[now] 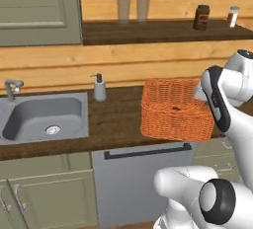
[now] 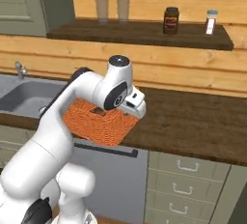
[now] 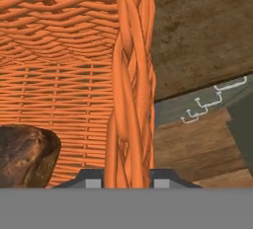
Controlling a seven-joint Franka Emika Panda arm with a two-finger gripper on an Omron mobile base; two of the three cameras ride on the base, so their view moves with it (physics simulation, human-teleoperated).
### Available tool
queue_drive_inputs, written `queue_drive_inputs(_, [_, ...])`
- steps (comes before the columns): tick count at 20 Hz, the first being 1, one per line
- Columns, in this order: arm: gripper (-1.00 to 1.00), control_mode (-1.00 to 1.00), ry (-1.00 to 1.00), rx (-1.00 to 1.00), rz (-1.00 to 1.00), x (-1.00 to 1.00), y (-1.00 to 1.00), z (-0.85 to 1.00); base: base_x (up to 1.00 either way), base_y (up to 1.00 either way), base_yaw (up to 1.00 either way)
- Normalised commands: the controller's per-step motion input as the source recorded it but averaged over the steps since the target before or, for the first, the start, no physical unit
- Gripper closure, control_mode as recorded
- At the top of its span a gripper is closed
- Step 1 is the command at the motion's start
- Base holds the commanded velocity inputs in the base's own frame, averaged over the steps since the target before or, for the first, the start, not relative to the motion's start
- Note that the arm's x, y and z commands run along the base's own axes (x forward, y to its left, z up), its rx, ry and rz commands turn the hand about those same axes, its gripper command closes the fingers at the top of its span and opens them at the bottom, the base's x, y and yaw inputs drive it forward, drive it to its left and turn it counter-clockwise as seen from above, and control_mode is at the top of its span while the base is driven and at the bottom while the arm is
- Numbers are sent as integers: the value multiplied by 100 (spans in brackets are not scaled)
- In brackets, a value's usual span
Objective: Open the cabinet, pick up the bread from the cabinet and place it in the basket. Then move the basket to the dining counter.
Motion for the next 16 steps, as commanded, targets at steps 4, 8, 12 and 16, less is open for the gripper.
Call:
queue_drive_inputs(4, [100,100,0,0,0,0,0,0,-73,62,79])
queue_drive_inputs(8, [100,100,0,0,0,0,0,0,-34,55,97])
queue_drive_inputs(12, [100,100,0,0,0,0,0,0,-25,37,100])
queue_drive_inputs(16, [100,100,0,0,0,0,0,0,-20,26,100])
